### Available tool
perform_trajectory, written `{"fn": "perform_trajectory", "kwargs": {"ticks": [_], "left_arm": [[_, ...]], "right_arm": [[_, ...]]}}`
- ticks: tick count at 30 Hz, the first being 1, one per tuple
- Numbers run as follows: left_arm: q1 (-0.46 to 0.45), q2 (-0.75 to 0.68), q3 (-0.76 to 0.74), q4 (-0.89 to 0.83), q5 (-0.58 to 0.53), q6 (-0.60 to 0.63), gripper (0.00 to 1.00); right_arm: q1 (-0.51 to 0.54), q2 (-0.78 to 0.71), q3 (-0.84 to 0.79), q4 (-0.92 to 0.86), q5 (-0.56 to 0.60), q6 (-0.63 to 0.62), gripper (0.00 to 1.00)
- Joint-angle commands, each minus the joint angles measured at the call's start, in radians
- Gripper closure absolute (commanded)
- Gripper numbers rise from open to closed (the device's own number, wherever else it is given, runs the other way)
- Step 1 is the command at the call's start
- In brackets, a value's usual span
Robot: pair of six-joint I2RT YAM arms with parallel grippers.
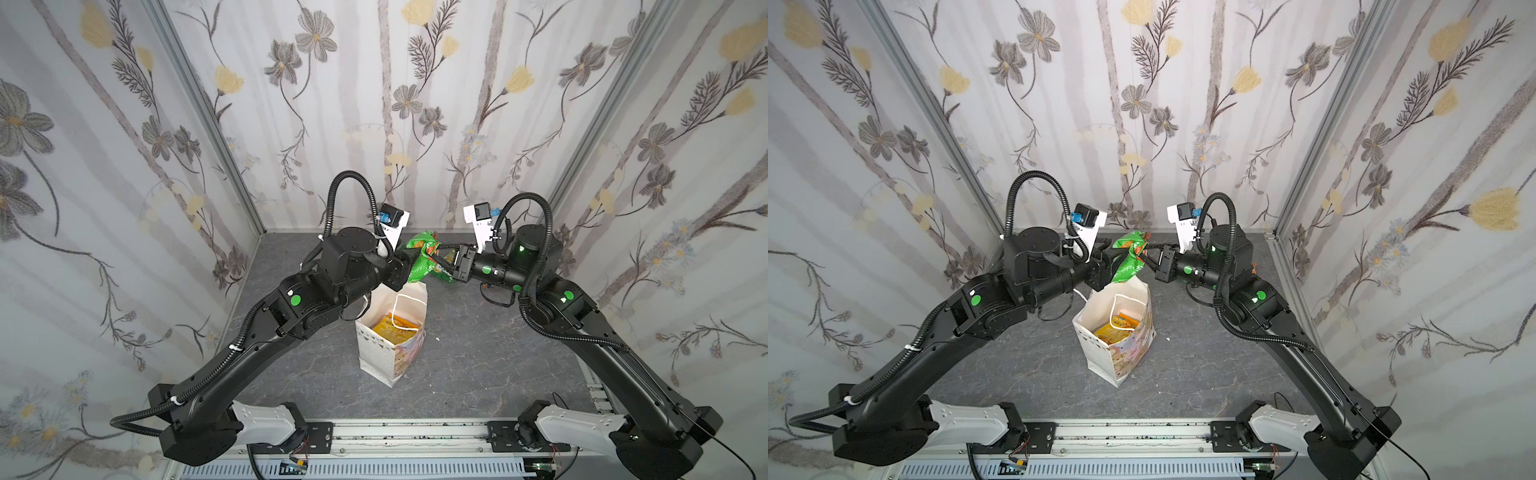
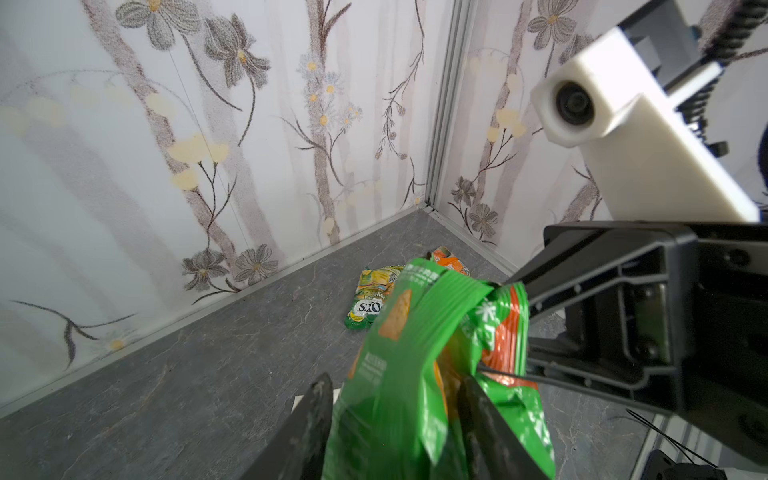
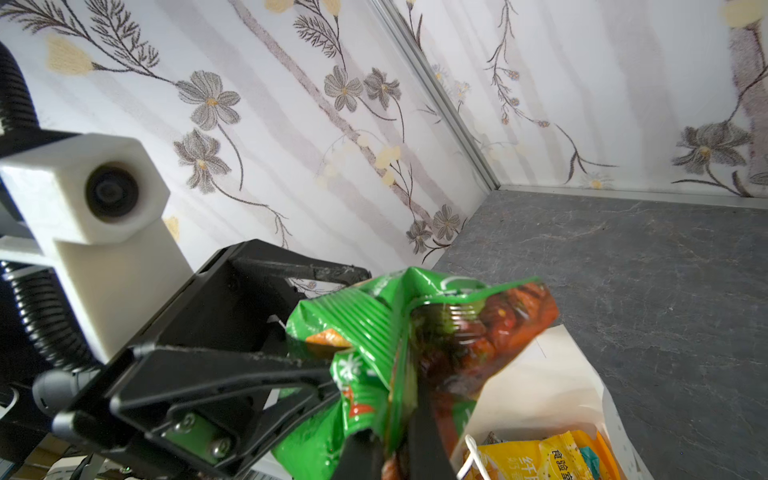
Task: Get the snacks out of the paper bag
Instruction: 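Carry the green packet off with the right gripper while the left gripper draws back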
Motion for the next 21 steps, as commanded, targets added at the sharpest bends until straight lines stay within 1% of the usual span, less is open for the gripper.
{"fn": "perform_trajectory", "kwargs": {"ticks": [1, 6, 12, 16, 21], "left_arm": [[-0.003, -0.028, -0.021, 0.032, 0.026, 0.021, 0.45], [-0.003, -0.059, -0.038, -0.006, 0.027, 0.033, 0.39], [-0.003, -0.072, -0.049, -0.057, 0.012, 0.049, 0.26], [-0.003, -0.075, -0.063, -0.077, -0.001, 0.057, 0.19], [-0.003, -0.076, -0.079, -0.089, -0.016, 0.064, 0.13]], "right_arm": [[-0.023, 0.005, 0.023, 0.038, 0.037, -0.017, 1.00], [-0.110, -0.008, 0.025, 0.011, 0.053, -0.039, 1.00], [-0.262, -0.033, -0.018, -0.043, 0.081, -0.086, 1.00], [-0.359, -0.041, -0.055, -0.102, 0.131, -0.130, 1.00], [-0.452, -0.037, -0.122, -0.162, 0.204, -0.181, 1.00]]}}
